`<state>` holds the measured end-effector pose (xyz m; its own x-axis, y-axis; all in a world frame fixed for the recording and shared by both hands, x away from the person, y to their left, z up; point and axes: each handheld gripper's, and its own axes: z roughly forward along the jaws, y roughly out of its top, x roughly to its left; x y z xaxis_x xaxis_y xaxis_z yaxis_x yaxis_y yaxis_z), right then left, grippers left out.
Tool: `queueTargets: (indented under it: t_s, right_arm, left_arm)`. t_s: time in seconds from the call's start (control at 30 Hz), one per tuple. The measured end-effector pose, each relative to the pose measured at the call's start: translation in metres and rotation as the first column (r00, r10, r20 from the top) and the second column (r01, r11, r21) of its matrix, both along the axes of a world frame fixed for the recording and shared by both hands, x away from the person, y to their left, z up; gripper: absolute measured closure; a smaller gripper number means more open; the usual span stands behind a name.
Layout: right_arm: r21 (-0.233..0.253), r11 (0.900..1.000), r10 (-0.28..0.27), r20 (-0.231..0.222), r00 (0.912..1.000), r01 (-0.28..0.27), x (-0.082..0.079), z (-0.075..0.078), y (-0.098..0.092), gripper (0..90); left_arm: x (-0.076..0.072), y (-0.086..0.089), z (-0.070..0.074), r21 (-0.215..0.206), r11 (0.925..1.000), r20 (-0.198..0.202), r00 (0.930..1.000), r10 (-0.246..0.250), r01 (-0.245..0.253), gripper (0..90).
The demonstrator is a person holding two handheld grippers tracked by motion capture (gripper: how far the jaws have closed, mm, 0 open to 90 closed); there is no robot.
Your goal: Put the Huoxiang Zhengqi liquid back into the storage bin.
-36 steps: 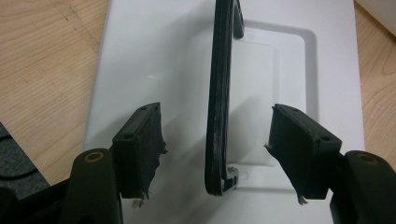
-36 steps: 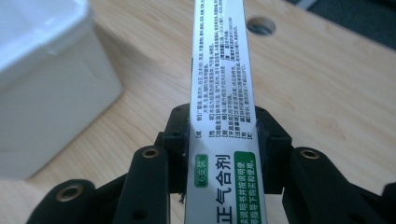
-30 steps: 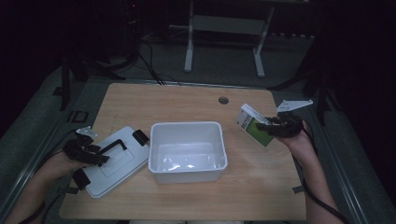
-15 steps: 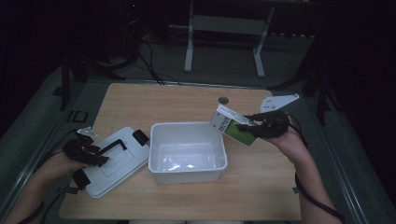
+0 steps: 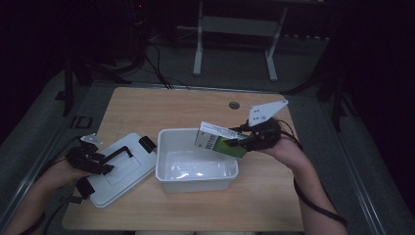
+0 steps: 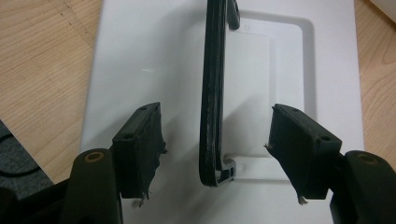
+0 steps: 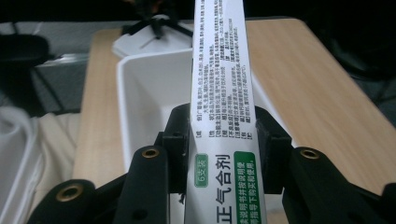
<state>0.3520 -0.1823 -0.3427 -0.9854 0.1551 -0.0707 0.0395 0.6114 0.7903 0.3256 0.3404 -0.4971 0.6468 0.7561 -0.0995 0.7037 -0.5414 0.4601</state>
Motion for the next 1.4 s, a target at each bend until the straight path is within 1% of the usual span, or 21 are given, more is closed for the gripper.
queueTargets:
  t_s: [0.17, 0.27, 0.37, 0.47, 0.5, 0.57, 0.7, 0.73, 0.77, 0.83, 0.87, 0.93, 0.97, 1.0, 1.03, 1.2, 1.23, 1.27, 1.3, 1.33, 1.4]
  right_arm:
    - [-0.011, 0.997, 0.072, -0.02, 0.9972, -0.072, 0.0, -0.007, 0.017, 63.4]
    - [-0.019, 0.993, 0.116, -0.034, 0.9926, -0.117, -0.001, -0.013, 0.027, 63.4]
    - [-0.03, 0.989, 0.141, -0.056, 0.9884, -0.143, -0.001, -0.021, 0.035, 63.3]
    - [-0.053, 0.986, 0.155, -0.071, 0.9854, -0.159, 0.0, -0.033, 0.041, 63.4]
    - [-0.057, 0.986, 0.152, -0.074, 0.9856, -0.157, 0.001, -0.036, 0.043, 63.3]
    - [-0.069, 0.985, 0.15, -0.085, 0.9849, -0.156, 0.001, -0.044, 0.046, 63.3]
    - [-0.078, 0.982, 0.162, -0.119, 0.9796, -0.172, 0.002, -0.06, 0.051, 63.4]
    - [-0.078, 0.982, 0.162, -0.119, 0.9796, -0.172, 0.002, -0.06, 0.051, 63.4]
    - [-0.087, 0.978, 0.175, -0.134, 0.9754, -0.187, 0.003, -0.068, 0.054, 63.3]
    - [-0.098, 0.976, 0.179, -0.142, 0.9737, -0.194, 0.004, -0.072, 0.057, 63.3]
    - [-0.117, 0.974, 0.177, -0.146, 0.9735, -0.194, 0.005, -0.076, 0.059, 63.3]
    - [-0.135, 0.971, 0.179, -0.15, 0.9724, -0.199, 0.007, -0.081, 0.062, 63.4]
    - [-0.141, 0.97, 0.178, -0.154, 0.9719, -0.2, 0.008, -0.083, 0.063, 63.3]
    - [-0.154, 0.968, 0.173, -0.17, 0.9702, -0.199, 0.011, -0.087, 0.064, 63.3]
    - [-0.162, 0.967, 0.169, -0.175, 0.9698, -0.198, 0.012, -0.09, 0.066, 63.3]
    - [-0.204, 0.954, 0.179, -0.196, 0.9641, -0.218, 0.015, -0.102, 0.075, 63.3]
    - [-0.218, 0.951, 0.179, -0.19, 0.9653, -0.219, 0.014, -0.103, 0.076, 63.3]
    - [-0.246, 0.945, 0.175, -0.186, 0.9668, -0.218, 0.014, -0.105, 0.079, 63.3]
    - [-0.246, 0.945, 0.175, -0.186, 0.9668, -0.218, 0.014, -0.105, 0.079, 63.3]
    - [-0.279, 0.935, 0.176, -0.18, 0.9679, -0.222, 0.013, -0.106, 0.083, 63.3]
    - [-0.304, 0.925, 0.182, -0.178, 0.967, -0.23, 0.013, -0.108, 0.086, 63.2]
  left_arm:
    - [0.0, 0.001, 0.0, -0.008, 1.0, 0.004, 1.0, 0.004, -0.004, 35.0]
    - [-0.001, 0.0, -0.001, -0.003, 1.0, 0.002, 1.0, 0.001, -0.001, 35.0]
    - [-0.002, 0.002, 0.0, -0.008, 1.0, 0.0, 1.0, 0.003, -0.003, 35.0]
    - [-0.003, 0.004, 0.0, -0.012, 0.9999, 0.002, 1.0, -0.001, 0.001, 35.0]
    - [-0.003, 0.004, 0.0, -0.021, 0.9998, 0.005, 1.0, -0.004, 0.005, 35.0]
    - [-0.004, 0.004, 0.0, -0.021, 0.9998, 0.005, 1.0, -0.002, 0.003, 35.0]
    - [-0.004, 0.004, 0.0, -0.018, 0.9998, 0.003, 1.0, -0.002, 0.002, 34.9]
    - [-0.004, 0.004, 0.0, -0.018, 0.9998, 0.003, 1.0, -0.002, 0.002, 34.9]
    - [-0.004, 0.004, 0.0, -0.011, 0.9999, 0.002, 1.0, -0.002, 0.002, 34.9]
    - [-0.004, 0.004, -0.001, -0.01, 1.0, 0.0, 1.0, -0.002, 0.002, 34.9]
    - [-0.004, 0.004, -0.001, -0.008, 1.0, 0.0, 1.0, -0.002, 0.002, 34.9]
    - [-0.005, 0.004, -0.001, -0.015, 0.9999, -0.001, 1.0, -0.001, 0.001, 34.9]
    - [-0.005, 0.004, -0.001, -0.011, 0.9999, 0.002, 1.0, -0.001, 0.001, 34.9]
    - [-0.005, 0.004, -0.001, -0.012, 0.9999, 0.002, 1.0, 0.0, 0.0, 34.9]
    - [-0.005, 0.004, -0.001, -0.016, 0.9999, -0.002, 1.0, 0.0, 0.0, 34.9]
    - [-0.004, 0.004, -0.002, -0.007, 1.0, 0.004, 1.0, -0.005, 0.005, 34.9]
    - [-0.004, 0.004, -0.002, -0.007, 1.0, 0.004, 1.0, -0.005, 0.005, 34.9]
    - [-0.004, 0.004, -0.002, -0.006, 1.0, 0.0, 1.0, -0.007, 0.007, 35.0]
    - [-0.004, 0.004, -0.002, -0.006, 1.0, 0.0, 1.0, -0.007, 0.007, 34.9]
    - [-0.004, 0.003, -0.002, -0.008, 0.9999, 0.002, 1.0, -0.008, 0.008, 34.9]
    - [-0.003, 0.003, -0.002, -0.01, 0.9999, 0.001, 1.0, -0.007, 0.007, 35.0]
